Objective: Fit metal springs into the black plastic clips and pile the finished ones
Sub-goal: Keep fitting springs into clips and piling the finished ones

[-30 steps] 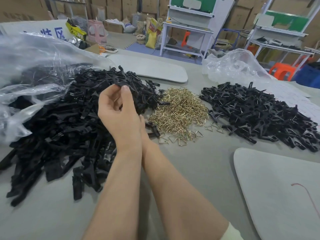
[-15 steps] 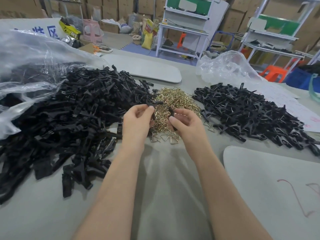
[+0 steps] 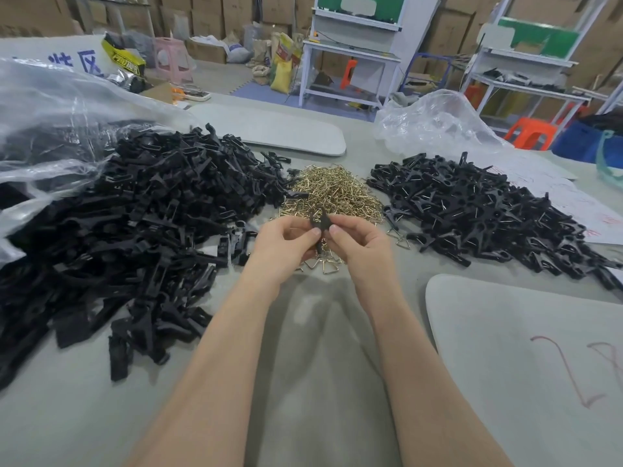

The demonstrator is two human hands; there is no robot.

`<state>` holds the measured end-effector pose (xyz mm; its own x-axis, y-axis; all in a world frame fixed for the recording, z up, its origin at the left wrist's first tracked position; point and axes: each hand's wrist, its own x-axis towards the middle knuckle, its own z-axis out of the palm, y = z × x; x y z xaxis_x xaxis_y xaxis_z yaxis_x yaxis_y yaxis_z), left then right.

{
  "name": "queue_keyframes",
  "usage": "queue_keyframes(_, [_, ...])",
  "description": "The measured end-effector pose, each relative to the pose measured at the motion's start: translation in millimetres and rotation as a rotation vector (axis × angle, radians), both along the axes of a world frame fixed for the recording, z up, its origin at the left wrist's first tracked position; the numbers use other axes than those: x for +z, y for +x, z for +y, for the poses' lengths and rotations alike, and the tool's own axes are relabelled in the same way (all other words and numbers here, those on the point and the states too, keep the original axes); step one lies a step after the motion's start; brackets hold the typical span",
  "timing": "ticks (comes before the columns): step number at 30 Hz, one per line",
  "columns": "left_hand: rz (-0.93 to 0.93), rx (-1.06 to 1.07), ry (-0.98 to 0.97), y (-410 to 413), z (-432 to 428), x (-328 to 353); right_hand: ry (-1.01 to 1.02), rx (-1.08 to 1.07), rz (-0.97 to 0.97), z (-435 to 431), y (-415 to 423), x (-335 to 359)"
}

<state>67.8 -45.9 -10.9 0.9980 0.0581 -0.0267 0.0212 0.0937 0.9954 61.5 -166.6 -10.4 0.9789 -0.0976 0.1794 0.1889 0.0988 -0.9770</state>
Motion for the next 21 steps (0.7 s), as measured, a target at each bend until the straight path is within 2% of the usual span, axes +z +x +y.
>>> queue_keyframes(21, [-0.031, 0.021, -0.065, 0.0, 1.1, 0.6, -0.152, -0.111, -0.031, 0.2, -0.8, 1.1])
